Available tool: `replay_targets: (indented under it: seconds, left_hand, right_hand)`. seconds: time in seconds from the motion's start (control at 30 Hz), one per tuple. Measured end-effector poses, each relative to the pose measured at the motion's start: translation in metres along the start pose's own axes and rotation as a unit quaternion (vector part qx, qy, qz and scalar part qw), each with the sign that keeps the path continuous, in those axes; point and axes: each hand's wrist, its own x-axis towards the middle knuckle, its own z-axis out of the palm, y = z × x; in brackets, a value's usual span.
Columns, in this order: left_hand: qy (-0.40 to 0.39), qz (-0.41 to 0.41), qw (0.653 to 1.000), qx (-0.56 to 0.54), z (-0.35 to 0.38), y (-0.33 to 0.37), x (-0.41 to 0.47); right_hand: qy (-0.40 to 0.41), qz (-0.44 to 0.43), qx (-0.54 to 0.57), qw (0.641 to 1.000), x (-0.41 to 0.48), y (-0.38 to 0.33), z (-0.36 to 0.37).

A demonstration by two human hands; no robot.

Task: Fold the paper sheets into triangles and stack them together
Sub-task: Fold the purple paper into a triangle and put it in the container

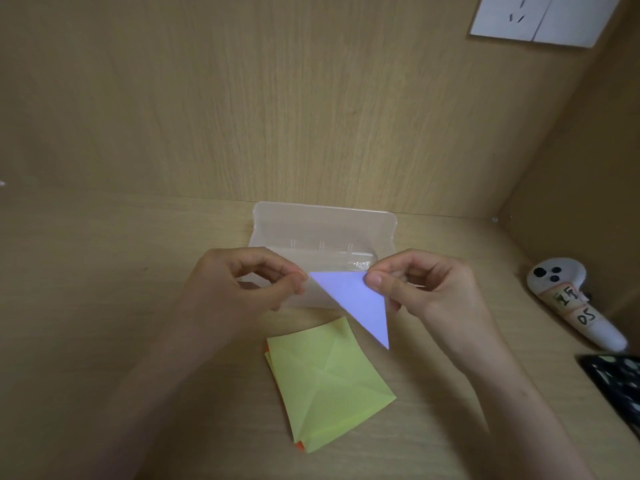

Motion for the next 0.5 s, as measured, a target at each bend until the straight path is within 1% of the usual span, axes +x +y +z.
replay_targets:
  seconds: [0.1, 0.17, 0.23, 0.3, 0.4, 0.5]
  left_hand:
    - [0.020, 0.013, 1.000, -0.020, -0.004, 0.000, 0.004]
    - [0.016, 0.016, 0.999, -0.029, -0.001, 0.001, 0.002]
    - [-0.010, 0.011, 0.999, -0.049, 0.005, 0.004, -0.002]
    - [-0.023, -0.003, 0.999, -0.042, 0.010, 0.004, -0.007]
    - [-0.026, -0.022, 0.999, -0.006, 0.016, 0.001, -0.009]
    - [0.002, -0.014, 1.000, -0.007, 0.017, -0.003, -0.007]
  right_hand:
    - [0.026, 0.008, 0.037, 0.999, 0.003, 0.000, -0.010]
    - [0.008, 0.013, 0.036, 0.999, 0.003, 0.000, -0.010]
    - [-0.025, 0.023, 0.030, 0.999, 0.001, 0.000, -0.004]
    - [-0.052, 0.031, 0.027, 0.998, -0.001, 0.002, 0.004]
    - [-0.068, 0.035, 0.032, 0.997, -0.002, 0.005, 0.011]
    - [-0.064, 0.061, 0.062, 0.994, -0.003, 0.007, 0.014]
